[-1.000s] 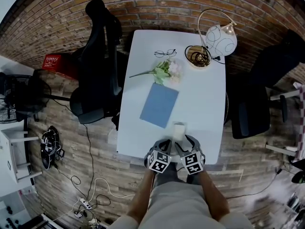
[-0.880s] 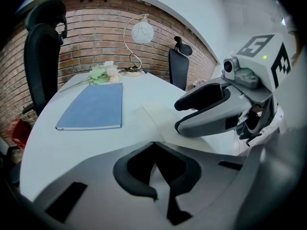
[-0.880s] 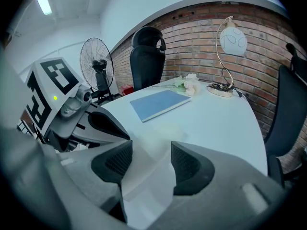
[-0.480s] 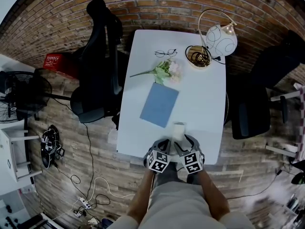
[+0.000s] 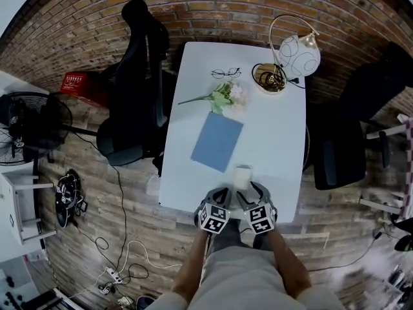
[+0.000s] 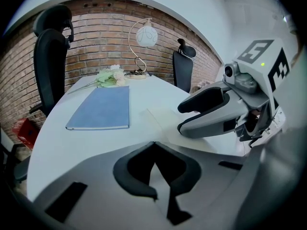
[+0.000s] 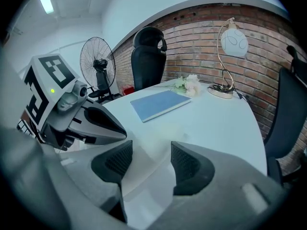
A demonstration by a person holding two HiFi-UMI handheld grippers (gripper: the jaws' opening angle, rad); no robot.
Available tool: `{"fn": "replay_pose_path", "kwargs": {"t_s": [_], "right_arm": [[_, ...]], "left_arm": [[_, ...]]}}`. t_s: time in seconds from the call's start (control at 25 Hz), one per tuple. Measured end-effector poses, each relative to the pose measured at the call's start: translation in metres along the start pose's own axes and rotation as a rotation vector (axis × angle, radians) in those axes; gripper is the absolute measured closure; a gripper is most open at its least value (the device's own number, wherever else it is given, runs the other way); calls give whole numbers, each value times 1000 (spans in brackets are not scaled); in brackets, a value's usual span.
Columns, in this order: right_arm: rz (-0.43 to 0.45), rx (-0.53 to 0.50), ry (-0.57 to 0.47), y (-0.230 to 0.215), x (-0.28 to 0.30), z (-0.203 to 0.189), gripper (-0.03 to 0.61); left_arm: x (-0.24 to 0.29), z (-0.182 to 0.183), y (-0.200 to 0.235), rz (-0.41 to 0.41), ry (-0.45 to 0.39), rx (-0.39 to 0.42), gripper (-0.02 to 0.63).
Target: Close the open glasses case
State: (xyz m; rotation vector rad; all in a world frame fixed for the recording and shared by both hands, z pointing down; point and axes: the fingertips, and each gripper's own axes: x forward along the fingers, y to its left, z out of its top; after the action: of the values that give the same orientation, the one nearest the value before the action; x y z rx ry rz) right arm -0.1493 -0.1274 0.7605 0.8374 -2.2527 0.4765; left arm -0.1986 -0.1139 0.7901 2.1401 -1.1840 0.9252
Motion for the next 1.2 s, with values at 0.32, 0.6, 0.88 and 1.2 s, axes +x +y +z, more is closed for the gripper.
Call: {"fn": "replay_pose_path", "kwargs": {"t_s": [0.32,0.6,0.88,1.2], "right_arm": [[-46,-24,-97,-1,-24,31,325],[-118,-3,-220,-9,-71,72,325],[-176,-53,-342,-15,-113,107,325],[-194,-28,-461,-16,-168,123,325]], "left_arm": [[-28,30,8,21,-103,-5,611],[-72,85,7,32,-281,13,611],[-116,130,-1,69,-421,55,611],[-164,159,-24,137,-509,89,611]]}}
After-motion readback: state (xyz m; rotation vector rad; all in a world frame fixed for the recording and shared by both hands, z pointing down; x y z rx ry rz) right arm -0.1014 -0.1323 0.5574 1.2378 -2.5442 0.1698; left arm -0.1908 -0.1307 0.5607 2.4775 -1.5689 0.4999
